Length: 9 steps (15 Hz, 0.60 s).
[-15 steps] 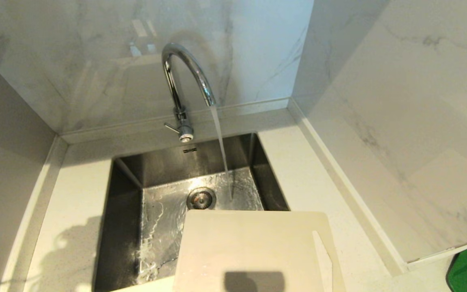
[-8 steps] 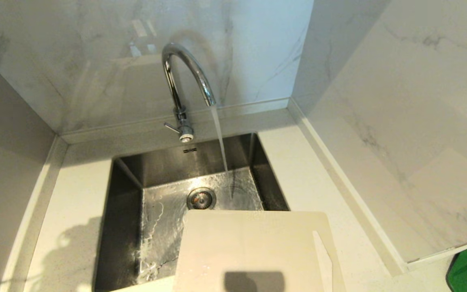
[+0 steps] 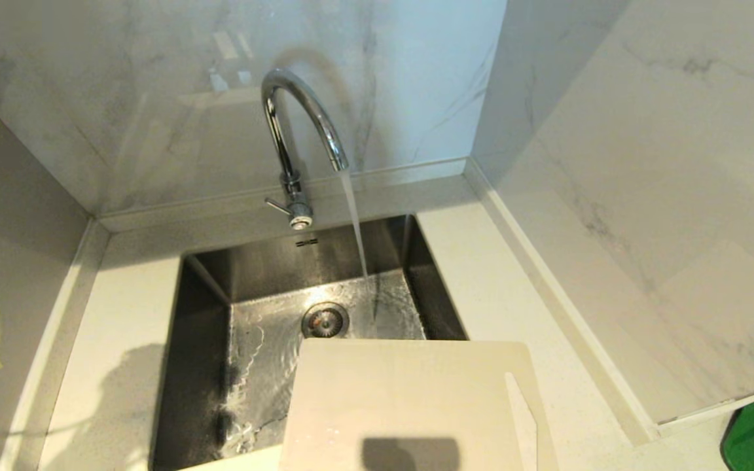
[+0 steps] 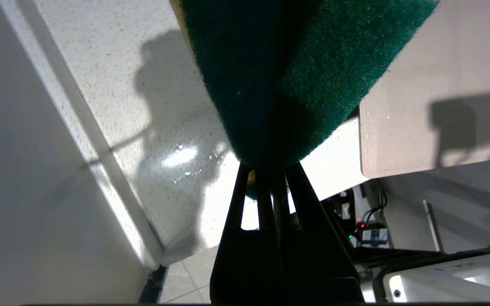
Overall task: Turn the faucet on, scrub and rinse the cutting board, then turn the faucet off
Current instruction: Put down the cleaning cloth
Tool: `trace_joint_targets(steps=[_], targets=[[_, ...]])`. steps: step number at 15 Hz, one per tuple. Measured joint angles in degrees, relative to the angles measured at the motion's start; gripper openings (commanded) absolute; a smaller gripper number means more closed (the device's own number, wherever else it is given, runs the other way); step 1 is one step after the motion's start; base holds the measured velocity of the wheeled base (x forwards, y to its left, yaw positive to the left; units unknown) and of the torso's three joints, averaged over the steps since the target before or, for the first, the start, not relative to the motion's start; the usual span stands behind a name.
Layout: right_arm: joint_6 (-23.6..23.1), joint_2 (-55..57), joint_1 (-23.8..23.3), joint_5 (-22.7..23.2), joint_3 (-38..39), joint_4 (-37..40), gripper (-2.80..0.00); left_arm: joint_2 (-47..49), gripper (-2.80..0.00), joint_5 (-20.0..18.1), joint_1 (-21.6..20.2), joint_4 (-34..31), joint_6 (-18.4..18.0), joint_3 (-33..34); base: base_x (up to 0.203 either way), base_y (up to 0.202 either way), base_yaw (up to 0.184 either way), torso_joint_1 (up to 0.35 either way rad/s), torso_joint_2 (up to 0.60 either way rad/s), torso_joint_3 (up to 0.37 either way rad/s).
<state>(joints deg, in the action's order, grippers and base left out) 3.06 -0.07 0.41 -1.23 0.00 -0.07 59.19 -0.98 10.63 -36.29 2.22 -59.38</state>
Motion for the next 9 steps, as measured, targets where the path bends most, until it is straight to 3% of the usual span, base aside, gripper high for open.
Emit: trace_joint_targets(steps=[5,9], targets=[[0.0,0.0,0.0,0.1,0.0,0.0,-2.8,10.9,-2.8,0.5,-1.5,-0.3,-3.4,-5.8,0.0,0.0,0.0,0.0,0.0,0.0],[0.0,0.0,0.0,0.0,0.0,0.0,-2.8,23.2,-2.8,1.2,-5.3,-0.5,-3.8,-12.1,0.0,0.0,0.0,0.0,0.0,0.0]])
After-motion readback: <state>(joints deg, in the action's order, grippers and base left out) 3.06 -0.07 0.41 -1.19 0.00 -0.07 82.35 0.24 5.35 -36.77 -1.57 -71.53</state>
